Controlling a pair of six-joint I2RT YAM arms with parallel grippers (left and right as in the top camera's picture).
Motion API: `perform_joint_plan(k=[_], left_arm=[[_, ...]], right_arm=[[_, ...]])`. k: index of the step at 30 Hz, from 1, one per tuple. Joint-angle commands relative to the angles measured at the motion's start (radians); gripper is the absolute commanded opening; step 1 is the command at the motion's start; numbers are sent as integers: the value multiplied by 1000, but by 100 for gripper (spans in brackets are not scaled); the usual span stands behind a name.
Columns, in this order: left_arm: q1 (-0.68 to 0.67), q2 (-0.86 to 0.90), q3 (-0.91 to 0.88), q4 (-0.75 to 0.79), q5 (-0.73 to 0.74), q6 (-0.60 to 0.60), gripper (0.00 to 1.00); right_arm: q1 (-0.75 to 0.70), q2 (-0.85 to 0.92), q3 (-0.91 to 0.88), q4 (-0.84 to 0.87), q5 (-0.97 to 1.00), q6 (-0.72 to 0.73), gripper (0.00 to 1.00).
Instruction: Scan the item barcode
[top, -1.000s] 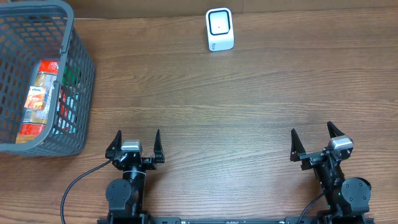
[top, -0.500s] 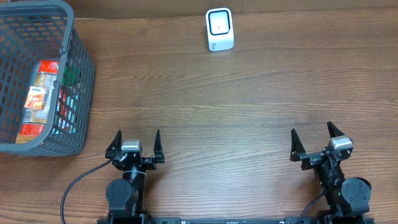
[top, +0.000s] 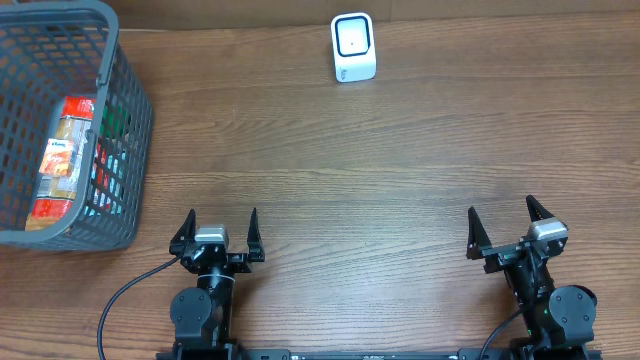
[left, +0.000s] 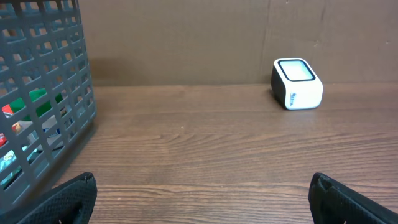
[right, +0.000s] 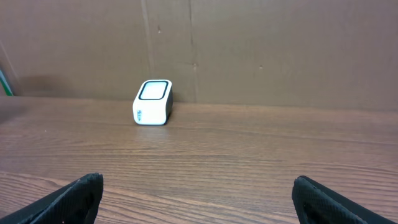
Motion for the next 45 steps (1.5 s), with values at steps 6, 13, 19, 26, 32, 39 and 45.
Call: perform_joint_plan(k=[6, 13, 19, 26, 32, 39, 45], left_arm=[[7, -11, -4, 1, 11, 18, 100], [7, -11, -4, 1, 11, 18, 99], [7, -11, -4, 35, -64, 18, 100], [7, -11, -4, 3, -17, 18, 100], [7, -11, -4, 2, 0, 18, 100], [7, -11, -4, 3, -1, 18, 100], [7, -11, -4, 1, -1, 19, 99]], right_arm=[[2, -7, -11, 5, 8, 9, 100], [2, -7, -11, 5, 8, 9, 100], [2, -7, -11, 5, 8, 9, 100], [2, -7, -11, 5, 8, 9, 100], [2, -7, -11, 5, 8, 9, 100], [2, -7, -11, 5, 8, 9, 100], [2, -7, -11, 5, 8, 9, 100]])
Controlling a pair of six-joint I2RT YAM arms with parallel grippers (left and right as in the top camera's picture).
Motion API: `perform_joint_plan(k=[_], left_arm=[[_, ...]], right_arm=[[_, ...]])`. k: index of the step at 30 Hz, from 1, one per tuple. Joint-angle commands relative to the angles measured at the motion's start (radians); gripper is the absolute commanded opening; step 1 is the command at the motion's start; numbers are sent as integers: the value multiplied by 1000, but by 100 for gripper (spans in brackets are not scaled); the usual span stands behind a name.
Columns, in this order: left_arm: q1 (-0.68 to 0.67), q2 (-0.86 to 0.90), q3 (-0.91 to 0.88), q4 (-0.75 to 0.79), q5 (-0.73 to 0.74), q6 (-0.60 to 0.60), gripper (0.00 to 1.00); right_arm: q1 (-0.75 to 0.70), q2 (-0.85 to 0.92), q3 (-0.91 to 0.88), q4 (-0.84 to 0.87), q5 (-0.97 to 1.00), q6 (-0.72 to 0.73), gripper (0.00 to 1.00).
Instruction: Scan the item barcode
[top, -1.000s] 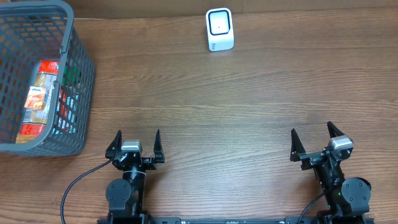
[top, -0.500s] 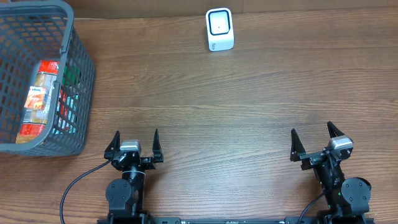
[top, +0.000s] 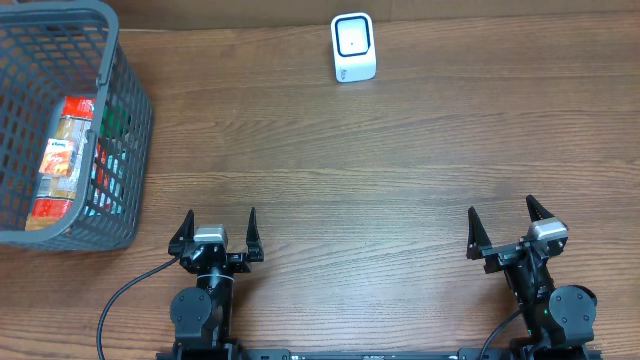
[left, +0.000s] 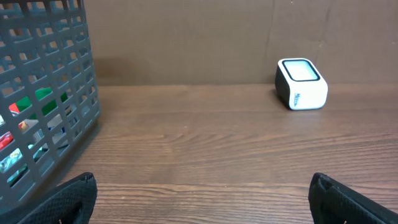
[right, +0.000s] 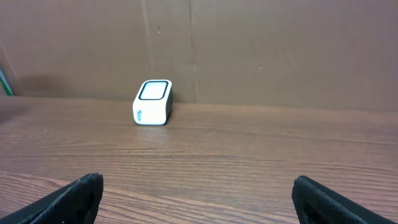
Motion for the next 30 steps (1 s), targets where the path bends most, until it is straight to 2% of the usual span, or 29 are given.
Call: perform_joint_plan(k=[1, 13, 18, 24, 27, 30], left_arm=[[7, -11, -4, 2, 14, 19, 100], [7, 42, -4, 1, 10, 27, 100], [7, 77, 50, -41, 88, 26, 100], [7, 140, 325, -276, 93, 14, 100], [7, 230, 530, -455, 95, -12, 100], [7, 353, 730, -598, 163, -53, 100]], right_arm=[[2, -7, -11, 5, 8, 9, 100], [2, -7, -11, 5, 8, 9, 100], [2, -7, -11, 5, 8, 9, 100], [2, -7, -11, 5, 8, 9, 100], [2, -7, -11, 5, 8, 9, 100], [2, -7, -11, 5, 8, 9, 100]])
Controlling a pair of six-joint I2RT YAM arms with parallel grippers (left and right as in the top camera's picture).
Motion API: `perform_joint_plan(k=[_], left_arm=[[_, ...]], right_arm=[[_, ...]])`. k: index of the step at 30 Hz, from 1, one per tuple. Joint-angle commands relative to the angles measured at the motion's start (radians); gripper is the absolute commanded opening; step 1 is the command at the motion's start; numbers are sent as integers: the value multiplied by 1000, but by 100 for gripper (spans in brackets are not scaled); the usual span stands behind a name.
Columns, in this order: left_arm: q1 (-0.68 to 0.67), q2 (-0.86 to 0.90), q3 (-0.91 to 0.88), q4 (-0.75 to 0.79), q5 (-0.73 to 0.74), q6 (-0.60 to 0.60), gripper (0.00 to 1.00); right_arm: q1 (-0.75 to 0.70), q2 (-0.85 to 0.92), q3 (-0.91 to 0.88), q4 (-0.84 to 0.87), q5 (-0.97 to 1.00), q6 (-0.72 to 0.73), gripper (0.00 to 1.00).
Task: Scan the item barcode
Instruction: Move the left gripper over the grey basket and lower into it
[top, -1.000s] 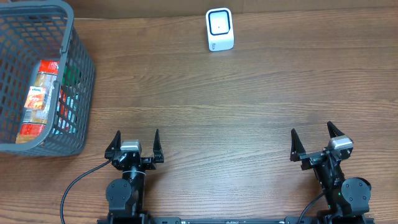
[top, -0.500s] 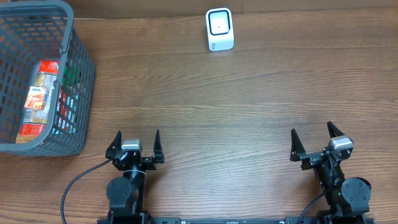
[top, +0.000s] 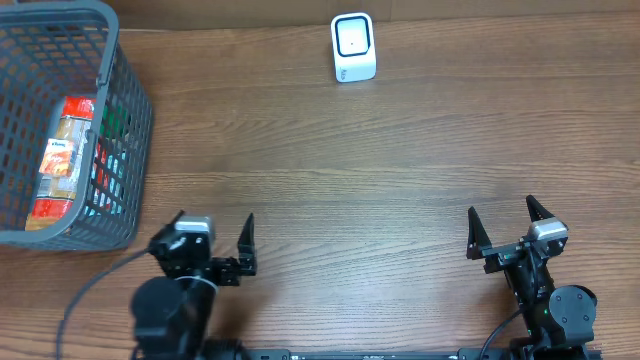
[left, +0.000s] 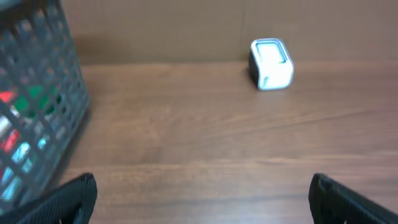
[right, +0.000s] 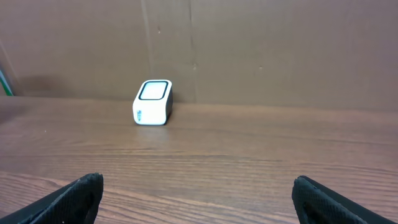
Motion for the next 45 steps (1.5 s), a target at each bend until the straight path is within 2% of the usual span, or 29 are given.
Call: perform_joint_plan(k=[1, 5, 8, 10, 13, 16, 18, 20, 21, 25, 30, 33, 38, 41, 45], left_arm=[[7, 147, 237, -116, 103, -40, 100], [7, 360, 537, -337, 130, -39, 100], [7, 553, 819, -558, 141, -35, 100], [7, 666, 992, -680, 198, -35, 100], [7, 806, 1210, -769, 248, -41, 100], [7, 890, 1329, -773, 260, -38, 100], [7, 919, 1358, -748, 256, -14, 100], [7, 940, 1365, -711, 221, -15, 90], [7, 947, 1365, -692, 188, -28, 90], [8, 975, 1365, -572, -63, -145, 93], [21, 988, 1365, -455, -466, -148, 100], [46, 1002, 1365, -419, -602, -108, 100], [111, 1032, 1365, -398, -640, -12, 100], [187, 1061, 1365, -407, -631, 7, 100], [307, 1101, 1365, -420, -498, -10, 100]], right_arm=[[2, -7, -11, 5, 9, 9, 100], [2, -7, -11, 5, 9, 9, 100], [2, -7, -11, 5, 9, 9, 100], [2, -7, -11, 5, 9, 9, 100], [2, -7, -11, 5, 9, 9, 100], [2, -7, -11, 5, 9, 9, 100], [2, -7, -11, 5, 9, 9, 100], [2, -7, -11, 5, 9, 9, 100], [2, -7, -11, 5, 9, 9, 100], [2, -7, -11, 5, 9, 9, 100], [2, -8, -11, 5, 9, 9, 100], [2, -7, -11, 5, 9, 9, 100], [2, -7, -11, 5, 9, 9, 100], [2, -7, -11, 5, 9, 9, 100], [2, -7, -11, 5, 9, 9, 100]])
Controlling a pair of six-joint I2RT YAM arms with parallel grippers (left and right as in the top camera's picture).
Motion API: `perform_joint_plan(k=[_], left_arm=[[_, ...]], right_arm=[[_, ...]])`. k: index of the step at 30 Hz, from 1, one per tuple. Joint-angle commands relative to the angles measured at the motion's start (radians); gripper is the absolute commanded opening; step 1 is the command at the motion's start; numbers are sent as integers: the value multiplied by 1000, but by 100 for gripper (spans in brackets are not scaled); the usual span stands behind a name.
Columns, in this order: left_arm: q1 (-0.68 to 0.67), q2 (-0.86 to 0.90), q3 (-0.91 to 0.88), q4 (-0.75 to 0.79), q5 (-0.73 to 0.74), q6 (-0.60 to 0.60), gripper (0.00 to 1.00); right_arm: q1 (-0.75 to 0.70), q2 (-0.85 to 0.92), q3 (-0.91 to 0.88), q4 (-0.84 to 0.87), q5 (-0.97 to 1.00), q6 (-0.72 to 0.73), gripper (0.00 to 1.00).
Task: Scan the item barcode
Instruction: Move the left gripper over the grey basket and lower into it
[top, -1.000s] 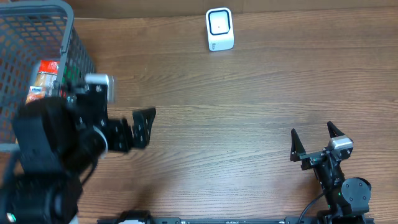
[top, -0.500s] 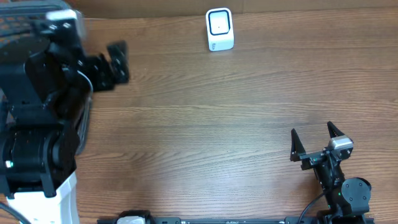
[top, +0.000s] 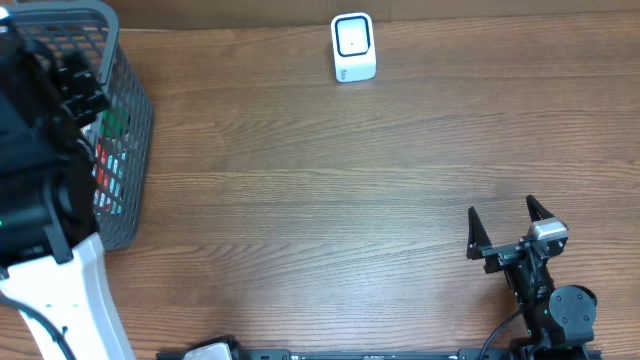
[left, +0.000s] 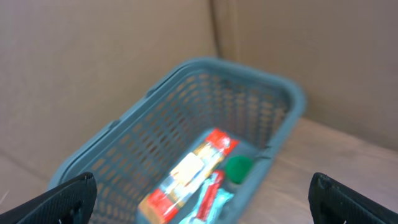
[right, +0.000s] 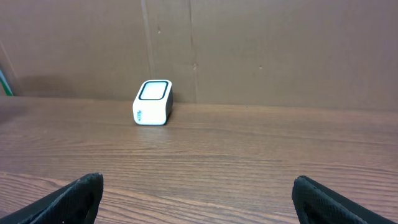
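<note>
The white barcode scanner (top: 353, 47) stands at the table's far edge, and shows in the right wrist view as the scanner (right: 153, 102). At far left is the grey basket (top: 125, 120), with my left arm over it. From above, my left gripper (left: 200, 202) hangs open over the basket (left: 249, 68), empty. Inside lie a red-and-yellow packet (left: 193, 168), a green item (left: 237, 167) and a teal-and-red packet (left: 208, 196). My right gripper (top: 500, 215) rests open and empty at the near right.
The brown wooden table (top: 350, 180) stretches between basket and scanner. A cardboard wall (right: 249, 43) backs the table behind the scanner. My left arm's white link (top: 75, 290) crosses the near left corner.
My left arm has gone from the near left of the table to above the basket, its camera now looking down into it. It is still open. The right arm has not moved.
Both grippers rested open at the table's near edge, facing the scanner. Then the left arm had shifted a little leftward while the right stayed put. Now the left gripper hangs open over the basket's items.
</note>
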Motion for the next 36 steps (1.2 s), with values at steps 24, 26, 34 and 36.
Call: perform_joint_plan(k=[24, 26, 34, 36], left_arm=[[464, 338, 17, -32, 373, -15, 100], [471, 374, 17, -32, 421, 24, 100], [474, 533, 16, -80, 554, 154, 100], [478, 559, 16, -109, 548, 154, 100]], right_arm=[[2, -7, -11, 5, 8, 9, 100], [2, -7, -11, 5, 8, 9, 100], [2, -7, -11, 5, 8, 9, 100], [2, -7, -11, 5, 8, 9, 100]])
